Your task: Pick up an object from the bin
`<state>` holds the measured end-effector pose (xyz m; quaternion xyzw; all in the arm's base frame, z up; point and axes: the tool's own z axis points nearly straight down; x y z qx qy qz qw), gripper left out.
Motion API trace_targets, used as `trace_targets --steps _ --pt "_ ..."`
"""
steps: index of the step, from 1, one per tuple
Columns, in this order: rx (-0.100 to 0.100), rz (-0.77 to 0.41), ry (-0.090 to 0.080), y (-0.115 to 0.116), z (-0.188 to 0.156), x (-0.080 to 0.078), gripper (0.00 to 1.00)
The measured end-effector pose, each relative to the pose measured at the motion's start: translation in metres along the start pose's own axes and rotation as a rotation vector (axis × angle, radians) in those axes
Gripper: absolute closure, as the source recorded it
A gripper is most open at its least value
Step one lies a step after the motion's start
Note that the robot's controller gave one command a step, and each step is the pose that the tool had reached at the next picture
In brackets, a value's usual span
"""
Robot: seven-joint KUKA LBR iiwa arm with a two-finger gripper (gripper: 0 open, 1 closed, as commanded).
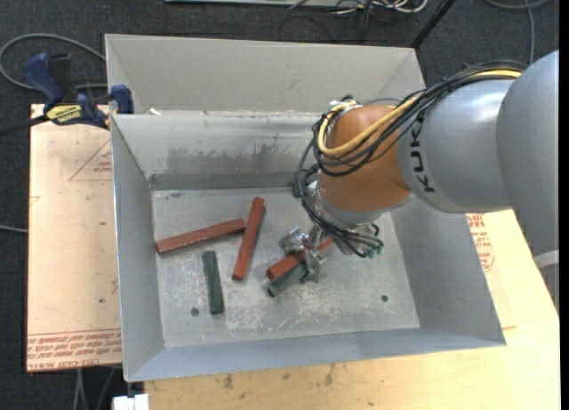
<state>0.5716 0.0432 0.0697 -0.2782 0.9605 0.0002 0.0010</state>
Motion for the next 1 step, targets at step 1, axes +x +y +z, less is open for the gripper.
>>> trace_targets --steps 1 --pt "0.002 0.001 -0.004 -0.0002 -0.0365 -0.0016 1.00"
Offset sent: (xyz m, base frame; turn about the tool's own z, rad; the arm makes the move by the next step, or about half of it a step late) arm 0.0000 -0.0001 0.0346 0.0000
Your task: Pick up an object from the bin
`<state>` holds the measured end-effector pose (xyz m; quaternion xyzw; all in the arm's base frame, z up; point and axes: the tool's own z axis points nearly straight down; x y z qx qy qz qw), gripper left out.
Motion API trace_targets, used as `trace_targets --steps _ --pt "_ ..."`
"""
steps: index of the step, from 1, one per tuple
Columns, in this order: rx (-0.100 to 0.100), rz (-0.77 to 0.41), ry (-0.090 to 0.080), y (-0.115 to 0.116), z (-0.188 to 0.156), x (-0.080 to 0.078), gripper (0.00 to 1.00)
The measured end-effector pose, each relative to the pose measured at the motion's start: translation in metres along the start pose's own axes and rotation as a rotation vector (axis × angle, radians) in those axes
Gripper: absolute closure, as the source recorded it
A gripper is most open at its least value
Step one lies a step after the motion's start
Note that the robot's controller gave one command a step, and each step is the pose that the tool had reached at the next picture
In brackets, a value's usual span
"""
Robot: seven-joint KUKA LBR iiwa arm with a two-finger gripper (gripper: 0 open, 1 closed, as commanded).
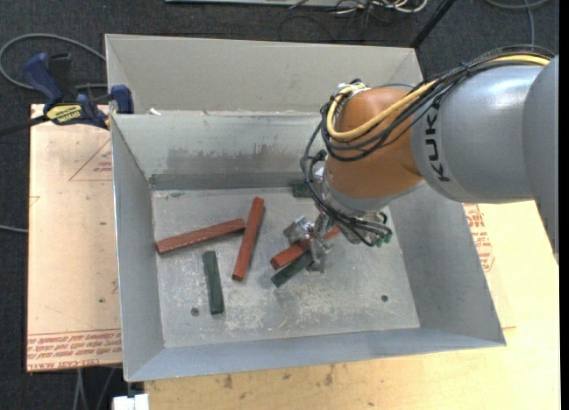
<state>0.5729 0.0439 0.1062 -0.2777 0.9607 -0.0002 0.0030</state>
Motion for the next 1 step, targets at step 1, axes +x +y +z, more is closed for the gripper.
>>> trace_targets --steps 1 --pt "0.002 0.003 -0.004 -0.0008 -0.0711 -0.0028 1.00"
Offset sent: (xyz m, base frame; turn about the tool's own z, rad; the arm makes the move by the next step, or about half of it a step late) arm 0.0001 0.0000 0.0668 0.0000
